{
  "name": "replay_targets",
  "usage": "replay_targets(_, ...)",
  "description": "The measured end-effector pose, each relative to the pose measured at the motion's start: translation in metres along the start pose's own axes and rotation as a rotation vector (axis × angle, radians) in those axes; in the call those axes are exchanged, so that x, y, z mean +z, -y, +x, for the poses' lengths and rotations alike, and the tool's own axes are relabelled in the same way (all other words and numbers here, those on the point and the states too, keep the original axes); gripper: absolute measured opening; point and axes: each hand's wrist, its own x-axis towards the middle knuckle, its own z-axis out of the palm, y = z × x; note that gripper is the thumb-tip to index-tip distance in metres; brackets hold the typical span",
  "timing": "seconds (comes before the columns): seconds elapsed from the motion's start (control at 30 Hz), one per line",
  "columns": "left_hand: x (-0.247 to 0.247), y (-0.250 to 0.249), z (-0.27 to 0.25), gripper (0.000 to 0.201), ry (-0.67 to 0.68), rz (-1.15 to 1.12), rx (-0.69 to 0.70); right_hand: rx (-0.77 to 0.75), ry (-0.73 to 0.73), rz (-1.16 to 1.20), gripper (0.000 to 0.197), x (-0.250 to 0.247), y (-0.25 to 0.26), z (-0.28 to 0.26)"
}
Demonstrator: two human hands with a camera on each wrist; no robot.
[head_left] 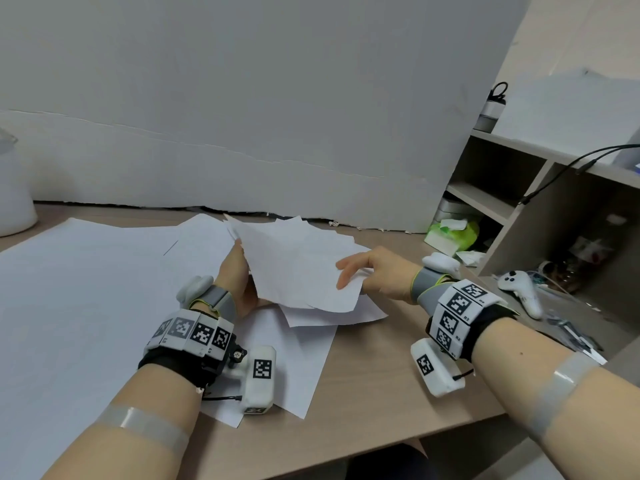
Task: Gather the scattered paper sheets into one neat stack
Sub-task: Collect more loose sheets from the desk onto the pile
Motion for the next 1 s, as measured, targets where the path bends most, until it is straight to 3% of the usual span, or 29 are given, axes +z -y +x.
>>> replay_targets(0.07, -0.002, 0.0, 0.003, 0.052, 0.031, -0.035, -0.034, 0.023, 0.02, -0.037, 0.051, 0.001, -0.004, -0.001)
replay_targets(0.13, -0.003, 0.001, 0.001, 0.06, 0.011, -0.054, -0.042, 0.039, 0.042, -0.085, 0.063, 0.001, -0.007, -0.003)
replay_targets(0.23, -0.005, 0.001, 0.001, 0.042, -0.045, -0.006, -0.02, 0.078, 0.047, -0.114, 0.07, 0.002, -0.02, 0.0)
replay_targets(0.33, -0.007, 0.002, 0.004, 0.022, -0.119, 0.098, -0.006, 0.117, -0.017, -0.076, 0.064, 0.004, -0.028, 0.002)
replay_targets(0.47, -0.008, 0.004, 0.008, 0.019, -0.09, 0.201, -0.023, 0.182, -0.239, 0.192, 0.04, 0.003, -0.032, 0.001)
replay_targets(0.57, -0.009, 0.005, 0.009, 0.023, -0.091, 0.269, -0.003, 0.319, -0.478, 0.425, 0.044, 0.004, -0.037, 0.008)
replay_targets(0.63, -0.009, 0.005, 0.009, 0.029, -0.091, 0.274, 0.005, 0.421, -0.536, 0.686, 0.042, 0.004, -0.038, 0.009)
replay_targets(0.8, -0.008, 0.005, 0.007, 0.035, -0.085, 0.26, 0.002, 0.479, -0.525, 0.96, 0.008, 0.006, -0.033, 0.002)
replay_targets(0.93, -0.007, 0.004, 0.007, 0.022, -0.121, 0.203, -0.009, 0.557, -0.467, 0.835, 0.036, 0.012, -0.042, 0.007)
replay_targets(1.0, -0.006, 0.003, 0.006, 0.016, -0.133, 0.179, -0.015, 0.582, -0.445, 0.789, 0.035, 0.012, -0.043, 0.007)
